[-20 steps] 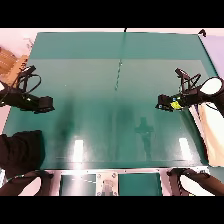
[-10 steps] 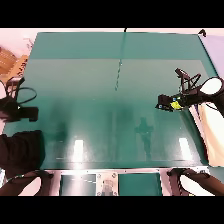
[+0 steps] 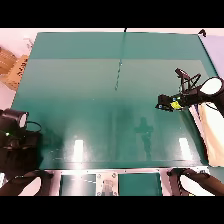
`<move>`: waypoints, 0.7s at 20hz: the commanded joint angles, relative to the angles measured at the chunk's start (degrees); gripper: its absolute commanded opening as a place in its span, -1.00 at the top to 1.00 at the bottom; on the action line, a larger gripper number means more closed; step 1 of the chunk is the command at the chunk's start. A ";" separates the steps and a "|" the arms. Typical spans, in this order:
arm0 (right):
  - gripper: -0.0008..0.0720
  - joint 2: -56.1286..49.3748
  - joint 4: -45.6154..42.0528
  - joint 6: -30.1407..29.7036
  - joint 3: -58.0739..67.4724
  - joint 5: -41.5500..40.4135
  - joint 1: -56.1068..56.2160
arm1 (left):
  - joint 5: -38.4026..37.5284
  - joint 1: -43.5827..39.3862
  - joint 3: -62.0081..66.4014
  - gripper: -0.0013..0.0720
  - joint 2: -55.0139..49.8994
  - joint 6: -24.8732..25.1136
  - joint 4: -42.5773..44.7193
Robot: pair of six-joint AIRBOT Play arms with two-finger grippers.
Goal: Fold the shirts.
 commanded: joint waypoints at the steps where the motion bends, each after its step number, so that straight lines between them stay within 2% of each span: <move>1: 0.92 0.02 0.00 0.02 -0.02 0.00 0.07 | 0.24 0.04 0.02 0.90 0.00 1.70 0.87; 4: 0.92 0.02 0.00 0.02 -0.02 0.02 0.07 | -4.98 -1.01 10.95 0.90 0.02 6.75 -0.90; 6: 0.92 0.02 0.00 0.02 -0.02 0.02 0.07 | -6.60 -4.37 20.00 0.90 0.02 6.99 -2.99; 8: 0.92 0.02 0.00 0.02 -0.02 0.00 0.07 | -4.28 -10.25 28.46 0.91 0.00 6.95 -9.88; 10: 0.92 0.02 0.00 0.02 -0.02 0.02 0.07 | 2.80 -17.68 34.47 0.91 0.00 6.97 -20.59; 12: 0.92 0.02 0.00 0.02 -0.02 0.02 0.07 | 13.79 -26.16 37.40 0.91 -0.13 7.04 -29.83; 14: 0.92 0.02 0.00 0.02 -0.02 0.02 0.07 | 24.30 -34.16 37.73 0.91 -1.03 7.06 -33.57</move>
